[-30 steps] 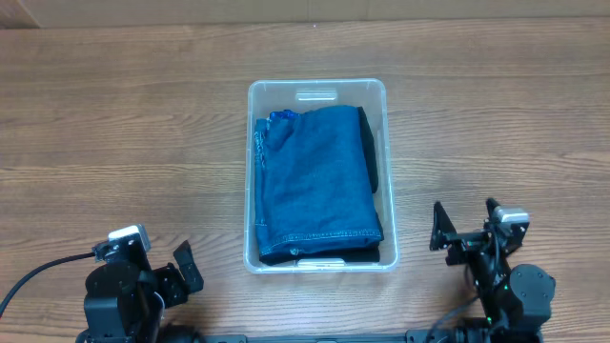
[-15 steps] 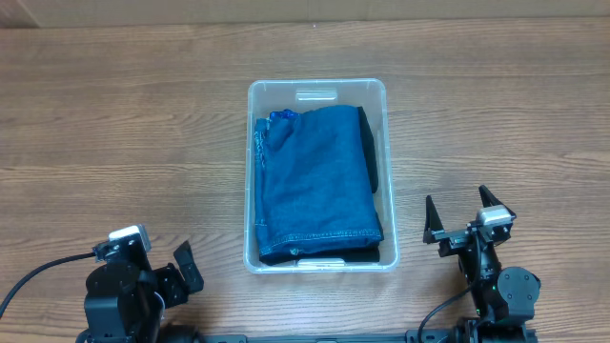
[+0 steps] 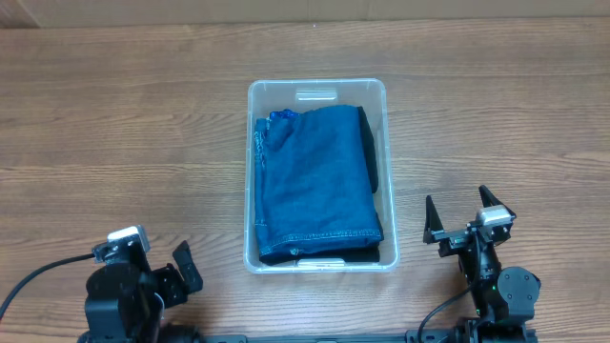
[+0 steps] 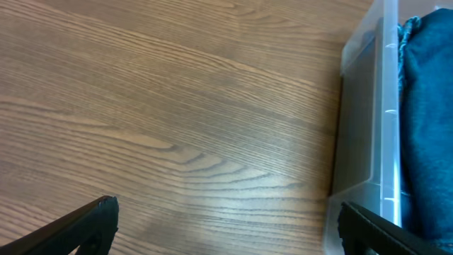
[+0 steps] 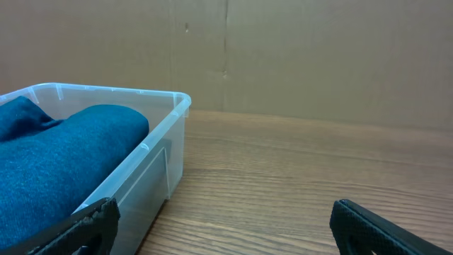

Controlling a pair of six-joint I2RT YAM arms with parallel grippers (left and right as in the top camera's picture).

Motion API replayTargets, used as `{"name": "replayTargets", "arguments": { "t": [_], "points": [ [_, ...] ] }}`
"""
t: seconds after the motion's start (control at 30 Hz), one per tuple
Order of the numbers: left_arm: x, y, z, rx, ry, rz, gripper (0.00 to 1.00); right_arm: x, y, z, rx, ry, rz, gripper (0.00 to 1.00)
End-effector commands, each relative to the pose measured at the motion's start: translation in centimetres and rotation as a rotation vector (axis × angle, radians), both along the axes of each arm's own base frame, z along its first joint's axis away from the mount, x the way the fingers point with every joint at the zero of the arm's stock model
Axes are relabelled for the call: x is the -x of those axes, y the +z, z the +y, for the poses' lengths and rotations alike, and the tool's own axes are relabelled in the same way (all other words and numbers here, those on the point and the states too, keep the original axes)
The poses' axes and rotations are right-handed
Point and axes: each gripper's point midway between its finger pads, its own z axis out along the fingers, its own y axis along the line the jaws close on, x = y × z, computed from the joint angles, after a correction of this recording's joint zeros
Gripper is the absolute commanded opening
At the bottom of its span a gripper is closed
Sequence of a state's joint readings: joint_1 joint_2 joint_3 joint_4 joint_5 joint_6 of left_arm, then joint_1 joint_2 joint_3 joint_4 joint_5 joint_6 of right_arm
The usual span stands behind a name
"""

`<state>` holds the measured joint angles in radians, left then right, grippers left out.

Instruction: Pack container

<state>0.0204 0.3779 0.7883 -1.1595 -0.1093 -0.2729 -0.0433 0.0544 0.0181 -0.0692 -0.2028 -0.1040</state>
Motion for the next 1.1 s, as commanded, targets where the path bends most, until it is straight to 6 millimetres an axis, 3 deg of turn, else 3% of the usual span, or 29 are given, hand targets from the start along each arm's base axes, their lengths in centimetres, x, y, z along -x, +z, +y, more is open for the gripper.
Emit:
{"name": "replayTargets", "arguments": {
  "t": [0.0, 0.17, 0.23, 0.4, 0.47, 1.07],
  "points": [
    [0.1, -1.7, 0.4, -0.04, -0.002, -0.075, 1.0, 0.0, -0.1, 0.1, 0.001, 0.005, -0.007, 1.0],
    [-3.4, -3.9, -0.5, -0.083, -0.093, -0.322, 1.0, 0.0, -0.1, 0.1, 0.002, 0.004, -0.008, 1.0],
    [-6.1, -3.3, -1.2, -0.135, -0.162, -0.444, 1.0, 0.0, -0.1, 0.1, 0.001, 0.005, -0.007, 1.0],
    [-9.3, -1.9, -2.3, -0.247, -0.244, -0.738, 1.0, 0.0, -0.1, 0.1, 0.001, 0.005, -0.007, 1.0],
    [-9.2, -4.2, -2.0, -0.238, -0.237, -0.644, 1.0, 0.0, -0.1, 0.1, 0.002, 0.005, -0.008, 1.0],
    [-9.2, -4.3, -2.0, -0.238, -0.237, -0.641, 1.0, 0.0, -0.1, 0.1, 0.002, 0.005, -0.008, 1.0]
  ]
}}
